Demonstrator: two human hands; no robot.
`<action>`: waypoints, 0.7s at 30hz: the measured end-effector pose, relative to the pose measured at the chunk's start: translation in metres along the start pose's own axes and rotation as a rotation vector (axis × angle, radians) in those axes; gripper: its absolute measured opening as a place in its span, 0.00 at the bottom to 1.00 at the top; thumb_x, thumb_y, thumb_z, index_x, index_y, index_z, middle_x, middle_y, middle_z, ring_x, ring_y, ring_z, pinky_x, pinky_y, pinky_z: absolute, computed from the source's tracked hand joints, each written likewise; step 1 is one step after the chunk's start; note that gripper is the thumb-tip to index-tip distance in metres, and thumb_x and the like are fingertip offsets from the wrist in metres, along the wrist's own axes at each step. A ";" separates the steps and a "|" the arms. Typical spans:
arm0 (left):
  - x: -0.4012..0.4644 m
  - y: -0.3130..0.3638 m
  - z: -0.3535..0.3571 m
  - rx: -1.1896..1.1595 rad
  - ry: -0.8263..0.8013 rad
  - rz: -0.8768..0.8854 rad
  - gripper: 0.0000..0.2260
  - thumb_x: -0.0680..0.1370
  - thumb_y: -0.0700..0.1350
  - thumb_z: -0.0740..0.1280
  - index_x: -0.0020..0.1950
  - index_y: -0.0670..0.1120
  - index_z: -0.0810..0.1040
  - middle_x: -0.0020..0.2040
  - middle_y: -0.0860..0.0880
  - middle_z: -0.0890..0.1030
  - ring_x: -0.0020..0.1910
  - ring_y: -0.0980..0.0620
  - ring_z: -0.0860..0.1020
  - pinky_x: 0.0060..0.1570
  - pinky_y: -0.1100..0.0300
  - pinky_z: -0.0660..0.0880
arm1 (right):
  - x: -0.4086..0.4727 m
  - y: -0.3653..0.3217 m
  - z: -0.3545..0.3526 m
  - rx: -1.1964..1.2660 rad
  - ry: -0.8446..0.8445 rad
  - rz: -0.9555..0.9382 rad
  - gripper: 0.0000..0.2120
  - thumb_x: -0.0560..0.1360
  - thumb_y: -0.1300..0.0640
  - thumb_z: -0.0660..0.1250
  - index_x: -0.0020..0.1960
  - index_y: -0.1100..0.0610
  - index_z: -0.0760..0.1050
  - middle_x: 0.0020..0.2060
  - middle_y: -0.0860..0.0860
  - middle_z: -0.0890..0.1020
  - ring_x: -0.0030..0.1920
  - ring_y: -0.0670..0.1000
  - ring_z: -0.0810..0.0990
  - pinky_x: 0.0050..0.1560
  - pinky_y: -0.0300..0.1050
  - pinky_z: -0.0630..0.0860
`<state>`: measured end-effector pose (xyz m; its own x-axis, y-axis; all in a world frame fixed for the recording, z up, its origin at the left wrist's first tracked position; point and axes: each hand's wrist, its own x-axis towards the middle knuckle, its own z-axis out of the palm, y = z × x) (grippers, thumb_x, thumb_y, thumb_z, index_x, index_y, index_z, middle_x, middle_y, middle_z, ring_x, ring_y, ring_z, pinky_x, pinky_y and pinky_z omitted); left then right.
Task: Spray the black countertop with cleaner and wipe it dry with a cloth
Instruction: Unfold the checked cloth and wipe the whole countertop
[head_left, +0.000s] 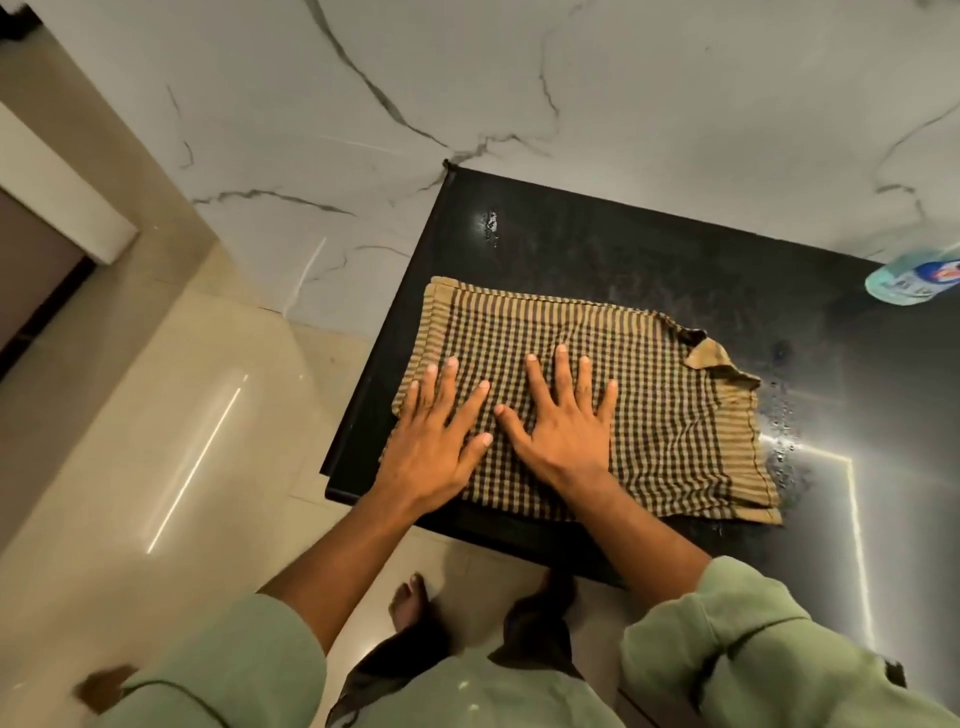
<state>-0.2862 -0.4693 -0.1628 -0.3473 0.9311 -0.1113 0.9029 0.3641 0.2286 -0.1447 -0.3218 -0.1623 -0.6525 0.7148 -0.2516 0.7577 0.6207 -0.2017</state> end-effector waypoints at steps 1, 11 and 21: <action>-0.003 -0.004 -0.004 -0.043 0.036 -0.019 0.30 0.83 0.63 0.44 0.83 0.55 0.43 0.83 0.45 0.35 0.81 0.44 0.31 0.79 0.45 0.34 | 0.000 -0.003 -0.001 0.023 0.011 0.009 0.41 0.77 0.23 0.40 0.84 0.41 0.38 0.83 0.51 0.34 0.82 0.60 0.32 0.77 0.70 0.30; -0.033 -0.043 -0.004 -0.054 -0.023 -0.084 0.31 0.82 0.58 0.38 0.82 0.45 0.43 0.84 0.45 0.41 0.82 0.46 0.36 0.81 0.47 0.40 | 0.009 -0.084 0.019 -0.061 -0.028 -0.145 0.41 0.77 0.24 0.35 0.83 0.42 0.36 0.83 0.51 0.33 0.81 0.62 0.30 0.75 0.74 0.34; -0.039 -0.062 0.001 -0.025 0.025 0.046 0.29 0.84 0.56 0.44 0.83 0.43 0.55 0.84 0.44 0.53 0.83 0.47 0.48 0.81 0.43 0.52 | 0.000 -0.082 0.025 -0.027 -0.010 -0.173 0.40 0.77 0.23 0.39 0.84 0.41 0.38 0.84 0.49 0.36 0.82 0.58 0.32 0.77 0.71 0.34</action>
<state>-0.3289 -0.5280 -0.1735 -0.3120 0.9471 -0.0756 0.9115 0.3208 0.2574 -0.2067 -0.3806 -0.1694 -0.7730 0.5933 -0.2247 0.6333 0.7428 -0.2175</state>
